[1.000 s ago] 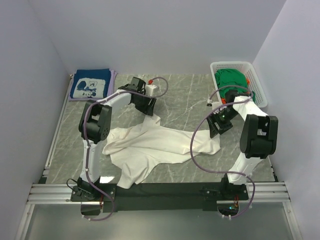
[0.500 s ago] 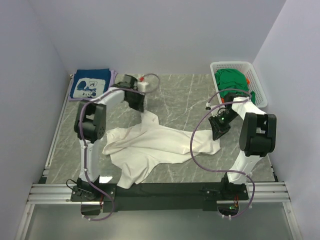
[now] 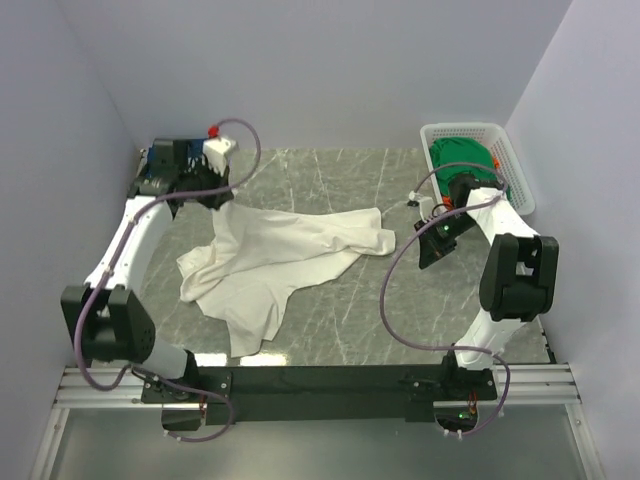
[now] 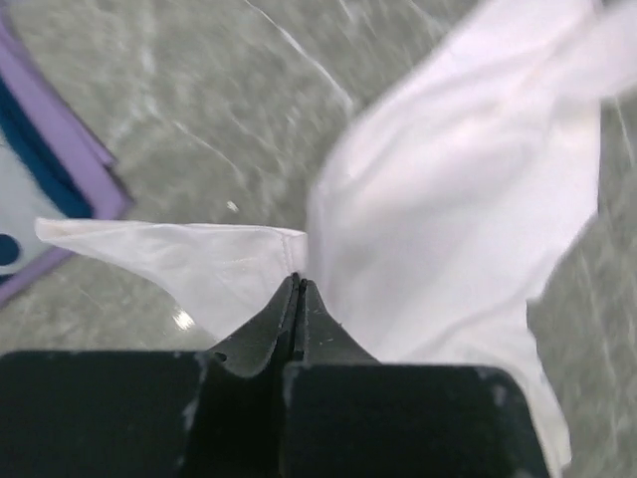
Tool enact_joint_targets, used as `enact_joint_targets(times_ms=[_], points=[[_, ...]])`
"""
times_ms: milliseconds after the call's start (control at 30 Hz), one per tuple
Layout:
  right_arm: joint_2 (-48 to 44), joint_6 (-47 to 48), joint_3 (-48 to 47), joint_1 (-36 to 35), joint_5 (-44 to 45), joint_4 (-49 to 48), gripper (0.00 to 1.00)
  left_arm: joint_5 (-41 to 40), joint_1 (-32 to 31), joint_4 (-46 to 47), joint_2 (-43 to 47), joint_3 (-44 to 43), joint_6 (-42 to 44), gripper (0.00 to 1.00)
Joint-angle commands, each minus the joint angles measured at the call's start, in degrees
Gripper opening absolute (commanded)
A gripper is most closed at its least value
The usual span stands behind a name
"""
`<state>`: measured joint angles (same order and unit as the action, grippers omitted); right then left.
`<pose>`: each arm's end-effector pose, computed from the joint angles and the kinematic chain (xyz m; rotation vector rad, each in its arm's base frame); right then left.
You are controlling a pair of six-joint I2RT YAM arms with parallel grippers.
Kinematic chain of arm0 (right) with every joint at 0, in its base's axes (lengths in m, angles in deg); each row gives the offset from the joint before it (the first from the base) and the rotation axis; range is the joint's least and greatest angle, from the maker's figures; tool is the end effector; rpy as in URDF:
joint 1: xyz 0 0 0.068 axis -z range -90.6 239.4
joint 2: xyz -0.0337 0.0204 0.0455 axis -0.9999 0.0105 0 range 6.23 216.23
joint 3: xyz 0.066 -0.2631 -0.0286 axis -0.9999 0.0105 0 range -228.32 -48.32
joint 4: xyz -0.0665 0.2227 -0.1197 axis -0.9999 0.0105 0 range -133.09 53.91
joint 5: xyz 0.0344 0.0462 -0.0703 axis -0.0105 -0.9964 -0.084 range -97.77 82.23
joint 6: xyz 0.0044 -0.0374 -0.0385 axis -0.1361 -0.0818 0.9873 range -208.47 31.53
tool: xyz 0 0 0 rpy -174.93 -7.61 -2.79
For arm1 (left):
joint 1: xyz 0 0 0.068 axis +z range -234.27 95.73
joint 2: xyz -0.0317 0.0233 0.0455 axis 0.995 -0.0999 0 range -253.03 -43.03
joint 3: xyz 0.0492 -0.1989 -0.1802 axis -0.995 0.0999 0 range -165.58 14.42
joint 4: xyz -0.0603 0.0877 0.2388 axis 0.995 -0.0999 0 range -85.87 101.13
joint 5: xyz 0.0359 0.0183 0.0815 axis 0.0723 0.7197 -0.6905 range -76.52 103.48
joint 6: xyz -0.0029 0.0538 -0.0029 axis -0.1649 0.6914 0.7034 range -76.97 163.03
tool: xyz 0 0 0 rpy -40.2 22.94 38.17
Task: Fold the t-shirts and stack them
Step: Flatten the tshirt out
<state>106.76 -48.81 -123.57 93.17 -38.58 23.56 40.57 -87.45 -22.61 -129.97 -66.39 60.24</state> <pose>0.3125 -0.0023 0.2182 -0.8740 2.7418 0.7545 0.3356 -0.0351 0.3429 0.6314 2.1140 -0.3989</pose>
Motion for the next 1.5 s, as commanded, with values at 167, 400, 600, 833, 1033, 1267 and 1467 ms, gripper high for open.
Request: enact_joint_targets(times_ms=[167, 400, 600, 833, 1033, 1267, 1467], points=[[-2.9, -4.2, -2.5, -6.0, 2.3, -6.9, 0.52, 9.5, -2.2, -10.8, 9.7, 20.1, 20.6, 0.01], [8.7, -9.4, -15.0, -10.4, 4.3, -11.1, 0.55, 5.9, -7.6, -13.5, 18.5, 31.3, 26.6, 0.0], [15.9, -11.2, -22.1, -13.0, 6.3, -12.9, 0.63, 1.0, -8.1, -14.7, 18.9, 35.2, 30.4, 0.01], [22.2, -11.9, -24.9, -13.2, 6.8, -13.8, 0.77, -6.4, -8.4, -13.6, 17.4, 37.9, 36.4, 0.01], [23.5, -16.1, -30.7, -11.1, -4.0, -13.4, 0.77, -7.8, -9.0, -12.4, 16.3, 38.1, 37.7, 0.01], [27.9, -20.3, -38.7, -10.5, -6.0, -15.4, 0.81, -8.3, -9.3, -11.0, 15.7, 39.0, 38.7, 0.0], [35.2, -25.0, -43.9, -10.5, -6.5, -16.5, 0.82, -8.4, -9.2, -9.8, 15.2, 38.2, 38.1, 0.01]])
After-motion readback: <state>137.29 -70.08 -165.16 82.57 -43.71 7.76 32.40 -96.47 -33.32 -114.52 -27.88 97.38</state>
